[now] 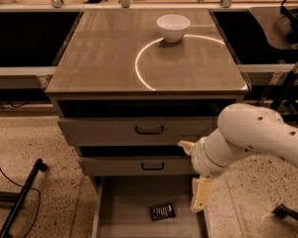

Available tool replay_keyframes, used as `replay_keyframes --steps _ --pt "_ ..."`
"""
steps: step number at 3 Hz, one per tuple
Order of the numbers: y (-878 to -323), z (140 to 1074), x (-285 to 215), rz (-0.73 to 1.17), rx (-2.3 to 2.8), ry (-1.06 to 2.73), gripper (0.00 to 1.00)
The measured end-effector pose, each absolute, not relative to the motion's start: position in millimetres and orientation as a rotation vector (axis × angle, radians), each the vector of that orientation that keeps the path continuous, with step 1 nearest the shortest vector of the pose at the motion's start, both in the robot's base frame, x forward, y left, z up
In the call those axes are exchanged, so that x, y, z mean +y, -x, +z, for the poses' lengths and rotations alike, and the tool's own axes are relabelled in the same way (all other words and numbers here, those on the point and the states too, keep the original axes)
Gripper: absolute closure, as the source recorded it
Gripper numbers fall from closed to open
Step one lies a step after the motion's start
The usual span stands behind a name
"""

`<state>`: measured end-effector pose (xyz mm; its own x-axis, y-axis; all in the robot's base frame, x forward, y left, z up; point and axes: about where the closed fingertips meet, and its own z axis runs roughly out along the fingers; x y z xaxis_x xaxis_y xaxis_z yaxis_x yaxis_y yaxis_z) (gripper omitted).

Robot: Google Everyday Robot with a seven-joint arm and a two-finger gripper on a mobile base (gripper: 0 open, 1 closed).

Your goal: Pick rxbar chocolate from bottom drawer and place on counter

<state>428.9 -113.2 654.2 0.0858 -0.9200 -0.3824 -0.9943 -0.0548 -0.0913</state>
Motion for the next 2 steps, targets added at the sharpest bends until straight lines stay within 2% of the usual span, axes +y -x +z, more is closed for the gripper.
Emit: replay_keyframes --steps 2 --pt "-438.8 588.1 -120.2 0.362 1.776 2.065 0.00"
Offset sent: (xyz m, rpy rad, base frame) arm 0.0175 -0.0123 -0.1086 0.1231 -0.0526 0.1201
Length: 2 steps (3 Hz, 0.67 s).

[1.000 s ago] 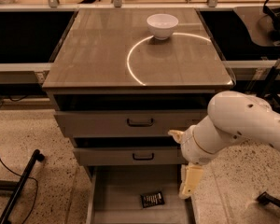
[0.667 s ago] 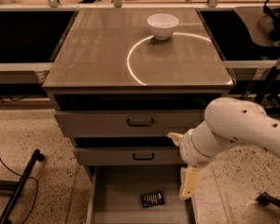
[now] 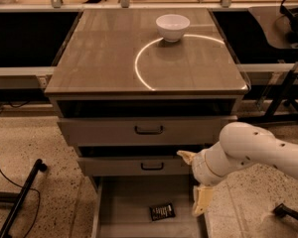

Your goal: Pick rxbar chocolate from bottom drawer and place on counter

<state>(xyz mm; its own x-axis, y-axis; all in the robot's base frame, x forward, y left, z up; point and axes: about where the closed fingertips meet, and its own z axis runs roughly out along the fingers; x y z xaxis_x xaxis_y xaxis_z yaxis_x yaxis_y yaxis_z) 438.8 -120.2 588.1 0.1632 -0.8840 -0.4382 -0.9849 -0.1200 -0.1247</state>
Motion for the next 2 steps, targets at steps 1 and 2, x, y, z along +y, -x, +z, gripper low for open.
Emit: replay_keyframes --steps 1,2 --pt "-443.3 548.2 -119.1 0.422 1.713 2.067 0.00" --pt "-443.3 547.8 -119.0 0.423 1.713 2.067 0.00"
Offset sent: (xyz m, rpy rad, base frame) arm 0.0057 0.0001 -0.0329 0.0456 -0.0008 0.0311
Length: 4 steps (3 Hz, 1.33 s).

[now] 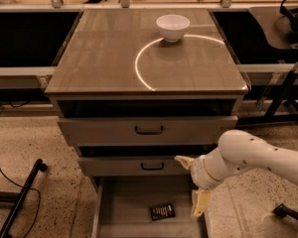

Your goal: Pick rxbar chocolate from bottom drawer and place on counter

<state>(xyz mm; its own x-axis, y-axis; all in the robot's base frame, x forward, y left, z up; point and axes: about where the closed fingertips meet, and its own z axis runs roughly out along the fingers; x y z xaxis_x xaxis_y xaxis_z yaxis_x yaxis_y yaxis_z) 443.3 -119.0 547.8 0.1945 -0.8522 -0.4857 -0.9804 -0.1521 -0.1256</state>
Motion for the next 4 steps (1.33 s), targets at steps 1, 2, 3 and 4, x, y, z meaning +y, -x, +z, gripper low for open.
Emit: replay_keyframes --steps 1,2,3,4 --pt "-445.3 516.7 -124.2 0.434 1.700 2.092 0.00" --pt "-450.3 465.1 -131.2 0.446 1.676 2.114 0.00" --pt "-452.2 428.9 -135.1 0.458 1.651 2.103 0.00" --pt "-449.7 391.0 -131.3 0.515 1.613 2.082 0.00"
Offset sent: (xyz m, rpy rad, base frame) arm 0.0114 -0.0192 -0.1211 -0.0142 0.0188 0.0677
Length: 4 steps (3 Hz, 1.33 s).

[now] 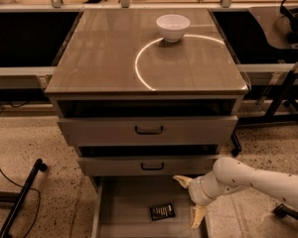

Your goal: Pick rxbar chocolate from bottom drawer and place on counter

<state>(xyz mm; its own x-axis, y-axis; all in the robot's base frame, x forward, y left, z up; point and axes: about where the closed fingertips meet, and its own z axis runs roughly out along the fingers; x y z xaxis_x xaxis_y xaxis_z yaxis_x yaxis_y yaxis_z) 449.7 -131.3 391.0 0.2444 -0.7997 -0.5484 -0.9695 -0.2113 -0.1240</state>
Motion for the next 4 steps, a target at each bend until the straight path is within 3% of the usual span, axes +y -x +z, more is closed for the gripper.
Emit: replay_keyframes --steps 4 --pt "-453.0 288.5 -114.9 0.636 1.680 2.011 0.00"
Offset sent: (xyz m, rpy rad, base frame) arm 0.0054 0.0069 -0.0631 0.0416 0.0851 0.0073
